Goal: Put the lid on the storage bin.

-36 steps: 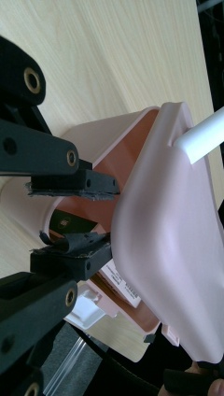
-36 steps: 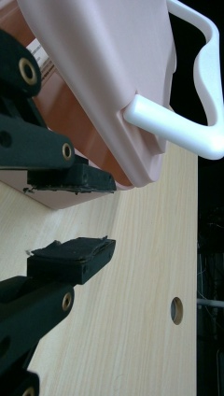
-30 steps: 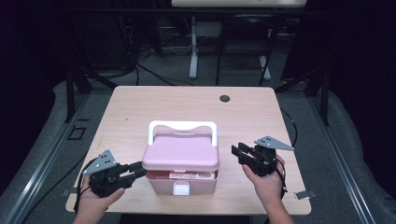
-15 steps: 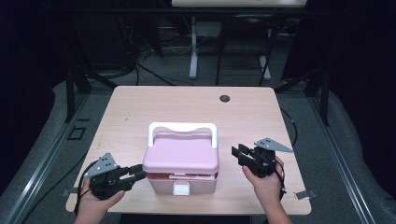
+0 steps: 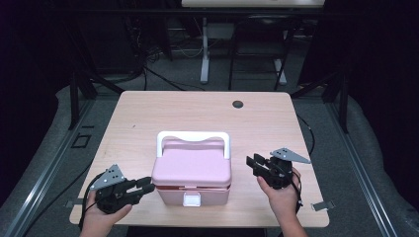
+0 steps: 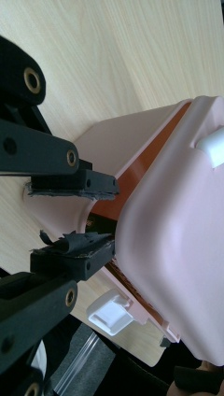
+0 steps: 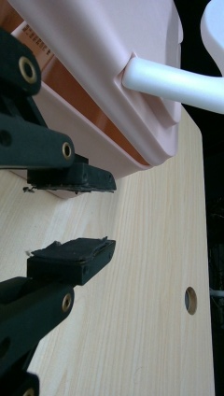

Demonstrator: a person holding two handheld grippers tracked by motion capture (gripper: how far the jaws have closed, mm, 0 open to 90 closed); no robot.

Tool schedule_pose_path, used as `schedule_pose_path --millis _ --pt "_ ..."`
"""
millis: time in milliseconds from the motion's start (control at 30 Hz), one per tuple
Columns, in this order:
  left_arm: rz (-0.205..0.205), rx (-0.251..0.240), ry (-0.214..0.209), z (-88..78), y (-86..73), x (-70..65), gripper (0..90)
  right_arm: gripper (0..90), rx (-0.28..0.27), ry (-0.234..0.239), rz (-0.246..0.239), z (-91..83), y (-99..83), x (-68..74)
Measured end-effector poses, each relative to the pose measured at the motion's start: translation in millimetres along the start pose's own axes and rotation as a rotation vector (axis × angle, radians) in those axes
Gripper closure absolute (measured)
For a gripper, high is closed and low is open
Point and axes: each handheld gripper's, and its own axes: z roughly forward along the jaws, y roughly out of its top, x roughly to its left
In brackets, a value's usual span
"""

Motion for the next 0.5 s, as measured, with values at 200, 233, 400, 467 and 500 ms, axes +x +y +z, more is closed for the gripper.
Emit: schedule_pose_path --millis 200,233,400,467,500 --pt "-0.005 0.008 0.000 0.6 -1.6 0.3 68.9 64.6 0.008 -0.008 -0.002 1.9 -3.6 -1.1" --pt "-0.002 0.018 -0.001 0.2 -1.6 0.5 68.9 64.6 0.010 -0.009 -0.003 1.7 -3.9 -1.1" --pt "-0.008 0.011 0.000 -0.1 -4.5 0.8 69.0 64.5 0.004 -0.006 0.000 1.3 -4.5 -1.0" --pt "-0.014 0.013 0.001 -1.3 -5.4 1.2 68.9 64.4 0.002 -0.007 0.002 1.7 -5.1 -1.3" --pt "-0.017 0.009 -0.001 -1.3 -5.9 1.3 68.9 64.4 0.001 -0.006 0.005 1.8 -5.3 -1.4"
